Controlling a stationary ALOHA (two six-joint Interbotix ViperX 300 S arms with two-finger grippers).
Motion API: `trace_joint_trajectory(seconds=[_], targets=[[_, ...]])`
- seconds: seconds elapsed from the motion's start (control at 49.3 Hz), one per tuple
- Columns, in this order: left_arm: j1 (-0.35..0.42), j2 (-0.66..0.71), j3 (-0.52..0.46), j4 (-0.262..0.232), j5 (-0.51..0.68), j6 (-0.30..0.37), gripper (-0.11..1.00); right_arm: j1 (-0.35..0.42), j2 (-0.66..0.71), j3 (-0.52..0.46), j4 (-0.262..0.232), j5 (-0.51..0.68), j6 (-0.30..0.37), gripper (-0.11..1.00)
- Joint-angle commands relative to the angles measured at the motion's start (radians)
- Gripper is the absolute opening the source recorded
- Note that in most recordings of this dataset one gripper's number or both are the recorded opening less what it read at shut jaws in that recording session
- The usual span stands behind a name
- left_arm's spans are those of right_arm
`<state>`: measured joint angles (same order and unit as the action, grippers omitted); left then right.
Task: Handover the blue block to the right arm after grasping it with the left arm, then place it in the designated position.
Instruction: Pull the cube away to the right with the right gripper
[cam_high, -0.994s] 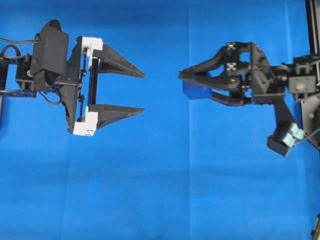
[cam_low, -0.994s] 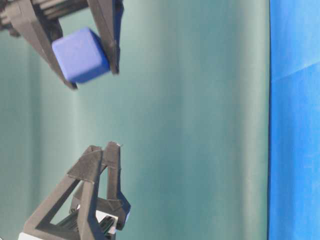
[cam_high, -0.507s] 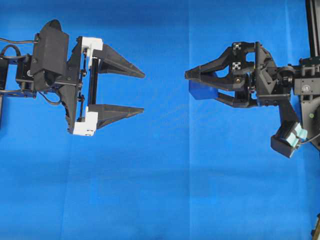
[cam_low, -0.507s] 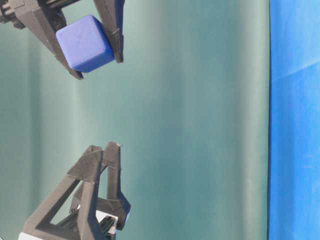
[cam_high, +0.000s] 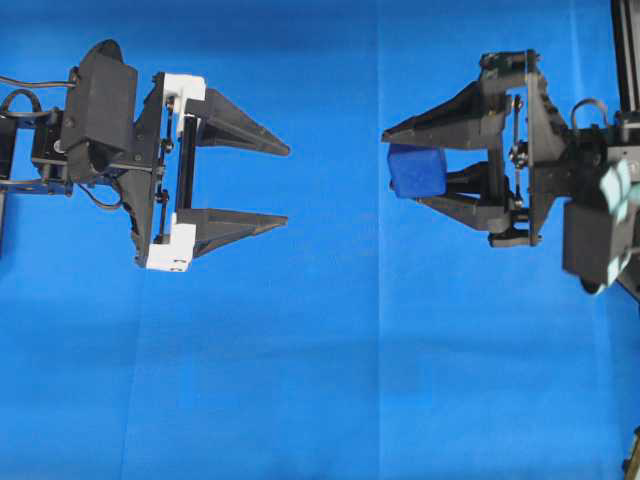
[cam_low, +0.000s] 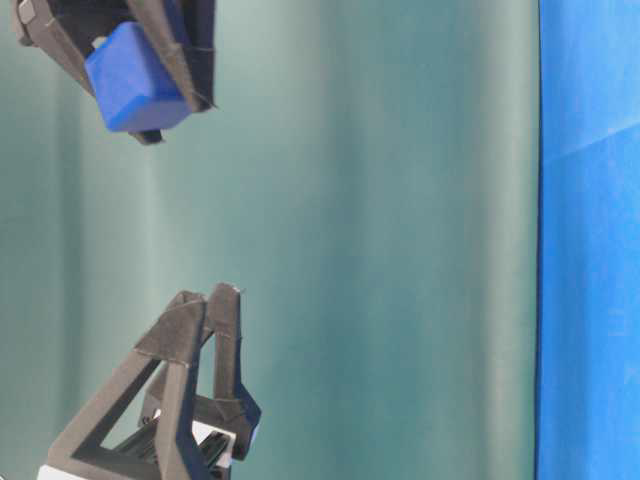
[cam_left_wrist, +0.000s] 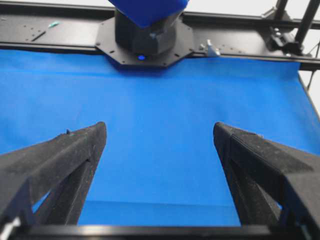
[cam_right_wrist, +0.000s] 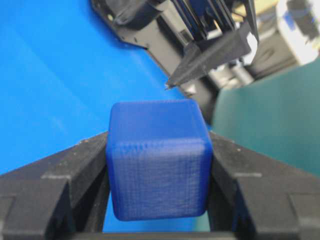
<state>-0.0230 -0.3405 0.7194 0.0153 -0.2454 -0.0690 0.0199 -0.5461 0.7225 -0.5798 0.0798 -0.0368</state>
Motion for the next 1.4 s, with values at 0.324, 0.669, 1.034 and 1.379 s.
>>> trace_joint_trajectory(seconds=[0.324,0.669,1.034,1.379], targets=[[0.0,-0.017,-0.014,-0.002,-0.009,0.005,0.92,0.002,-0.014,-0.012,0.006,0.103,0.48,0.43],[0.0,-0.017,-0.015,-0.002,-0.009,0.008,0.92,0.011,-0.014,-0.012,0.005,0.143,0.58,0.43],[0.0,-0.017,-0.017,-0.002,-0.009,0.008,0.92,0.011,-0.014,-0.014,0.003,0.15,0.581,0.43],[0.0,-0.017,-0.017,-0.002,-0.009,0.008,0.92,0.011,-0.014,-0.014,0.003,0.156,0.583,0.43]])
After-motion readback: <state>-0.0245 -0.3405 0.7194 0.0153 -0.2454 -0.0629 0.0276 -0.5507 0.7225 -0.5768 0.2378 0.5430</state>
